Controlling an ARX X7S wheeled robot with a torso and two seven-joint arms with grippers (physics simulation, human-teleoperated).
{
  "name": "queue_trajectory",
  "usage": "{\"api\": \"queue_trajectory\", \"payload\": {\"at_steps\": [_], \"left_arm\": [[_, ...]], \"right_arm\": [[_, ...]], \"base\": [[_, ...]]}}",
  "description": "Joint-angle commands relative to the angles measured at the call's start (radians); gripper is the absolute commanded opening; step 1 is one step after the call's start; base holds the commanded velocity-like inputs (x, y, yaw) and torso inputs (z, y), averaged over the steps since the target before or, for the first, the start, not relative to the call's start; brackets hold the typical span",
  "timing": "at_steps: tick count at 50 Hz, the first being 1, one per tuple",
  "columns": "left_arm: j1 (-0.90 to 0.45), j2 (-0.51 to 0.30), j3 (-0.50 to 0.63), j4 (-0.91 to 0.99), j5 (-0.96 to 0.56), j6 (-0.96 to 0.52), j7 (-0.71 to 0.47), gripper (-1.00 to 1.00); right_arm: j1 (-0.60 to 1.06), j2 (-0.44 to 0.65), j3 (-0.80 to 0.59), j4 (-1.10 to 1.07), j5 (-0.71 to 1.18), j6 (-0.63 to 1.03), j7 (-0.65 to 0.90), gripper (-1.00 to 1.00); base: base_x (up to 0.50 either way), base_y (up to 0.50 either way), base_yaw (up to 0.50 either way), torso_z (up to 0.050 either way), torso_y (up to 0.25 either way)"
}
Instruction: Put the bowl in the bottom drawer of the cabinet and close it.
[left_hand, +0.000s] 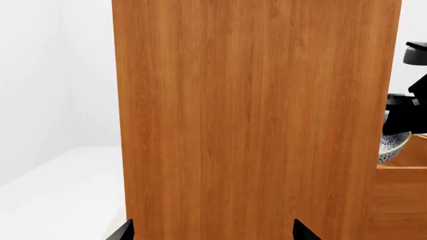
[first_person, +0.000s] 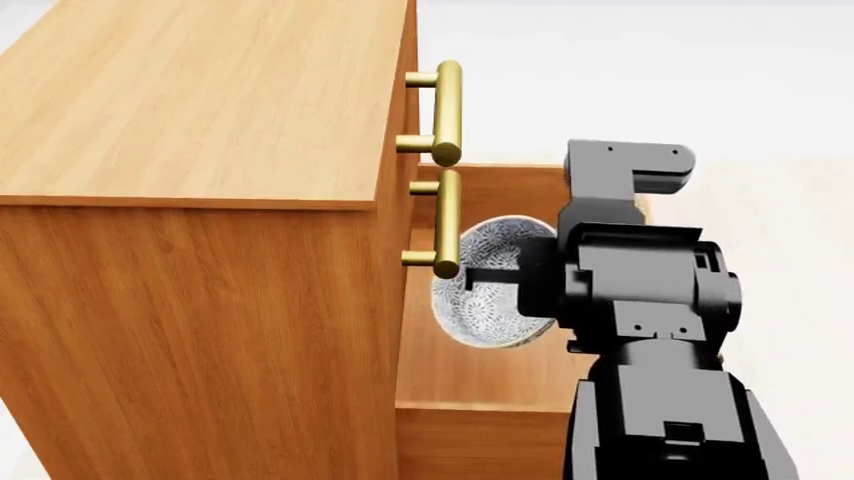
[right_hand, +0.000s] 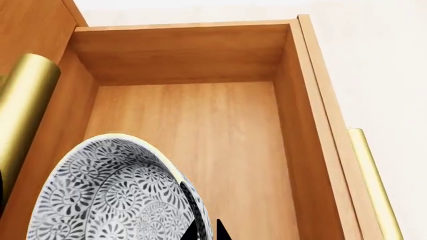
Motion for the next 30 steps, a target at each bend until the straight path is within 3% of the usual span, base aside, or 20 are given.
{"api": "queue_trajectory", "payload": {"at_steps": [1, 30], "left_arm": [[-0.002, -0.002, 0.002, 0.0, -0.001, 0.0, -0.002, 1.0], [-0.003, -0.004, 0.006, -0.012, -0.002, 0.013, -0.004, 1.0]], "right_arm": [[0.008, 0.0, 0.012, 0.0, 0.006, 0.045, -0.033, -1.0], [0.009, 0.013, 0.125, 0.0, 0.01, 0.152, -0.042, -1.0]], "base": [[0.0, 0.0, 0.0, 0.0, 0.0], [0.0, 0.0, 0.0, 0.001, 0.0]]}}
